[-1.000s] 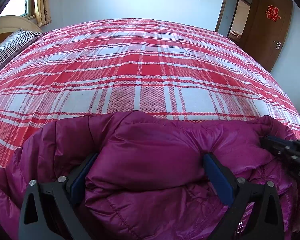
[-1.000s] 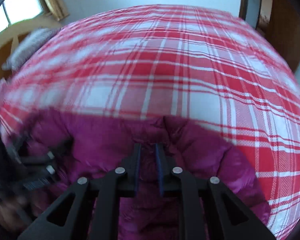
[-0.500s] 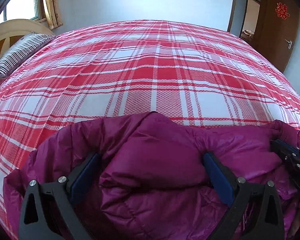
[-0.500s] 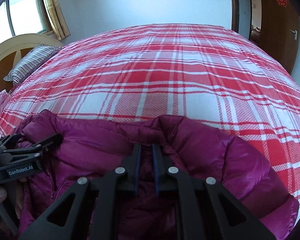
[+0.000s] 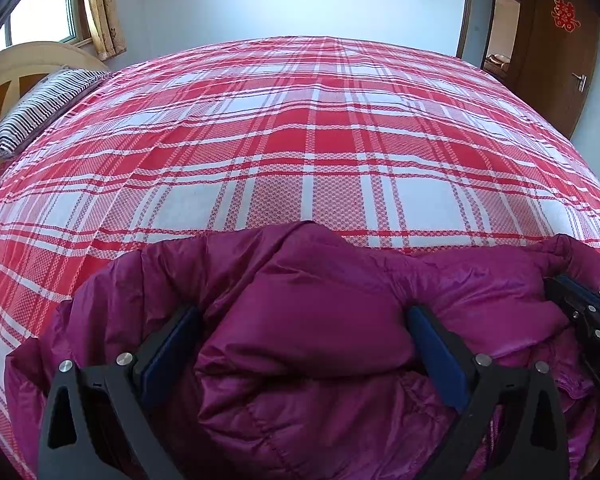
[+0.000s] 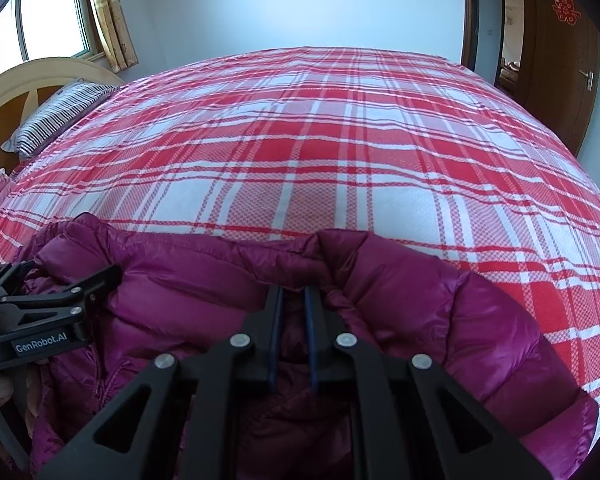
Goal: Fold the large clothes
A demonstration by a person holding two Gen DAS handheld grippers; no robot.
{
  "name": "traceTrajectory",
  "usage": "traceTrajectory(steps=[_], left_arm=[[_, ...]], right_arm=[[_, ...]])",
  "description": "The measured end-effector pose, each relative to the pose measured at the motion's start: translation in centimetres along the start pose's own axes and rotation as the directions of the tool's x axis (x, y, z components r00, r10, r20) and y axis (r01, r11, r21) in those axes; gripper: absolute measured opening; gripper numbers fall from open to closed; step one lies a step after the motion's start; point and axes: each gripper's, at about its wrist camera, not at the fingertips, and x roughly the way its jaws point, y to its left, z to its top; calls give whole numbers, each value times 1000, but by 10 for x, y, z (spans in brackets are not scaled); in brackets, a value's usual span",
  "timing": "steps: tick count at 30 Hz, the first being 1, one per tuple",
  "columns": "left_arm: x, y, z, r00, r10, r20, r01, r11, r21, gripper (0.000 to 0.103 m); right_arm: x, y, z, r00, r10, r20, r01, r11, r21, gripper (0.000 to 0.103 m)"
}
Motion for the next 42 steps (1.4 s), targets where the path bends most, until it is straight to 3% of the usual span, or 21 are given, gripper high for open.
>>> traceTrajectory(steps=[11,32,42], left_arm=[[2,-2,1,1000,5,-2,-5,1000,4,102],[3,-5,1,1000,20,-4,-20,1000,15,102],[4,-7,2,1000,29,-8,-29,999,19,102]], right_arm=[[2,7,0,999,-48,-5,48,998,-40,12],[2,3,0,1000,-17,-7,17,1000,-16,12],[3,8,1,999,-50,-12,49,998,-46,12]])
